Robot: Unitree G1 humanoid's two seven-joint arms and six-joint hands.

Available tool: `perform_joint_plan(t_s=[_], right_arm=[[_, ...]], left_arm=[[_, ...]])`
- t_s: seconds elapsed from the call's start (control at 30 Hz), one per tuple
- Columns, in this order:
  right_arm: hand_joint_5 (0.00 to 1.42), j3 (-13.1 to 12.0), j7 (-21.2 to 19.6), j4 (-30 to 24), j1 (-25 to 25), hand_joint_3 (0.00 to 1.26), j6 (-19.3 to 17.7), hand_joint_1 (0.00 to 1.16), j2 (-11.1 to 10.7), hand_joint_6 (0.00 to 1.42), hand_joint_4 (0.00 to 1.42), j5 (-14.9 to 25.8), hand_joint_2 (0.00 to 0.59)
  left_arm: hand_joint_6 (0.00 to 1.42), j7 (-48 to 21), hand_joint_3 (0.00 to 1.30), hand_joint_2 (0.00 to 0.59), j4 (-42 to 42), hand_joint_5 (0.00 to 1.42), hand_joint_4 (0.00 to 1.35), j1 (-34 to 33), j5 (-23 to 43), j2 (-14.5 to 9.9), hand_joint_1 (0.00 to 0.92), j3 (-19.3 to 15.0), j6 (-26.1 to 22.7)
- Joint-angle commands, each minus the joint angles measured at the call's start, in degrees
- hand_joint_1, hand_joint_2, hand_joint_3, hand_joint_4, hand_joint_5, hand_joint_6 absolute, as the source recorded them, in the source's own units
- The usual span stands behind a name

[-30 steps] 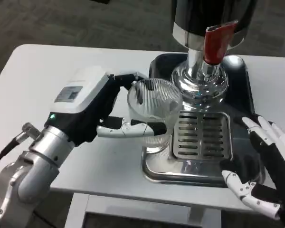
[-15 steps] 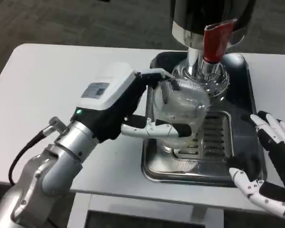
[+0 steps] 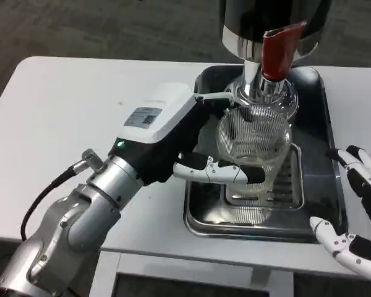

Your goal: Grasp the cup under the faucet to collect the drink, then remove the cup.

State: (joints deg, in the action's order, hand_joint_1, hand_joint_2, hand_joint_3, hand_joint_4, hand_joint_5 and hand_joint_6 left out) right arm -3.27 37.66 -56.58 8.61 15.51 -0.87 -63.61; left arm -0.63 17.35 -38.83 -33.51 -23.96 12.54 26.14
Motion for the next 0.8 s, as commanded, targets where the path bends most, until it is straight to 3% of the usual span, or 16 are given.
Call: perform_joint_plan(t_s=[0.03, 0.33, 0.8], right_arm=[[0.0, -0.47, -0.88, -0.73, 0.99, 0.09, 0.09, 0.4, -0.41, 0.1, 0.0, 0.69, 0.472], [0.0, -0.81, -1.29, -0.97, 1.69, 0.11, -0.04, 0.4, -0.69, 0.1, 0.0, 2.01, 0.476], [0.0, -2.21, -2.43, -1.63, 3.15, 0.12, 0.26, 0.41, -2.23, 0.1, 0.0, 5.21, 0.468]], left_arm=[[1.37, -2.0, 0.8, 0.114, -1.22, 1.13, 0.85, 0.53, -0.59, -1.35, 0.369, 0.5, -1.11], [1.22, -2.07, 0.43, 0.126, -5.88, 0.83, 0.5, 2.43, -1.83, -1.88, 0.258, -0.12, -4.48], [0.88, -4.52, 0.17, 0.113, -9.98, 0.54, 0.23, 3.24, -2.78, -1.83, 0.21, 0.44, -7.84]])
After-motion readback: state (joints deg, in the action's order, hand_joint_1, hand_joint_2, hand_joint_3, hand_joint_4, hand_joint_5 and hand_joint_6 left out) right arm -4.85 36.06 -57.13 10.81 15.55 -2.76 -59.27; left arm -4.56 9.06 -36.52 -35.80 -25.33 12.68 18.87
